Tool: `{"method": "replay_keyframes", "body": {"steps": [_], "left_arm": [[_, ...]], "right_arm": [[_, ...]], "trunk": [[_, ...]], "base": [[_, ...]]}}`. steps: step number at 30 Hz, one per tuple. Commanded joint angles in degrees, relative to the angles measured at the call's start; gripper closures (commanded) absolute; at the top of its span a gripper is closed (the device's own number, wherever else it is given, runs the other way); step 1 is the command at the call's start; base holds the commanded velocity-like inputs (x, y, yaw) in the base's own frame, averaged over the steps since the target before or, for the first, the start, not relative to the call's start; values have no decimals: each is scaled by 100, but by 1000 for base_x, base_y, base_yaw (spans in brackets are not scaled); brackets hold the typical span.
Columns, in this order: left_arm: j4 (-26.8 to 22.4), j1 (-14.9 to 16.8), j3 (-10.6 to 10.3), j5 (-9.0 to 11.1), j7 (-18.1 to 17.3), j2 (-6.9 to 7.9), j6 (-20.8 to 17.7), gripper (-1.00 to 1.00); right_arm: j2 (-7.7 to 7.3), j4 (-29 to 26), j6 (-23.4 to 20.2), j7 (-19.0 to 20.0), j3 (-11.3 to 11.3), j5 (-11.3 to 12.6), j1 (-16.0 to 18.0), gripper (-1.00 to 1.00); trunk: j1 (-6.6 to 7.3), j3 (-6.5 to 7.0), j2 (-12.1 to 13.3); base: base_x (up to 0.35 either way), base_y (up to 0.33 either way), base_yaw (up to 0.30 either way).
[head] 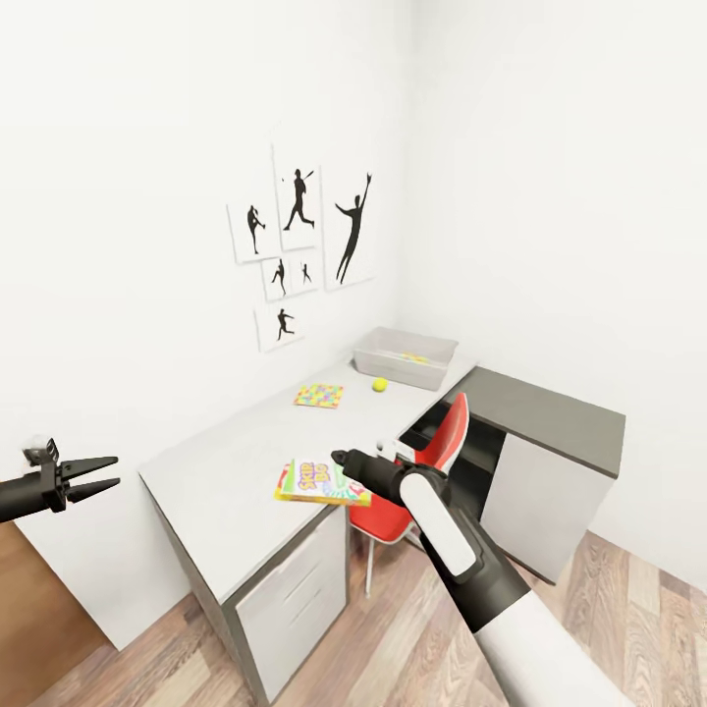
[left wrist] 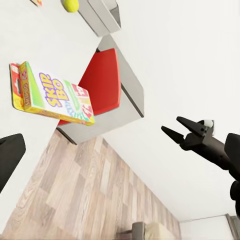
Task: Put all the toys in the child's room - the three board games (two on the bed and one on the table), the two jigsaw puzzles on the table, and the tennis ball on the table - inside the toy box on the table in the child's room.
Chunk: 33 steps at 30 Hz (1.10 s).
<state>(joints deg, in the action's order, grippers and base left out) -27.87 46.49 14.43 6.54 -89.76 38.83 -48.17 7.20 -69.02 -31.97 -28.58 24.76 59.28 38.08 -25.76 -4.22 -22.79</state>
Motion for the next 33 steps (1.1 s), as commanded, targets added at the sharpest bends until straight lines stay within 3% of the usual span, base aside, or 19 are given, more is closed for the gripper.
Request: {"method": "replay_keyframes", "body": {"steps": [1,18,33], "left_arm": [[0,5,-2,-3,-24,2,-61,-100],[1,5,-2,-8,-24,-16,-61,-100],[1,5,-2,-5,-24,-25,-61,-100]], "right_arm": [[0,-5,0,-55,8,53,7,-100],[1,3,8,-54,20,50,7,-100],[1,-6,15,-58,27,53,7,-100]], "trunk": [[-2,-5,-13],[-2,138,-13],[-2,151,-13]], "base": [[-125,0,-89],[-157,0,-83],[-98,0,-8]]}}
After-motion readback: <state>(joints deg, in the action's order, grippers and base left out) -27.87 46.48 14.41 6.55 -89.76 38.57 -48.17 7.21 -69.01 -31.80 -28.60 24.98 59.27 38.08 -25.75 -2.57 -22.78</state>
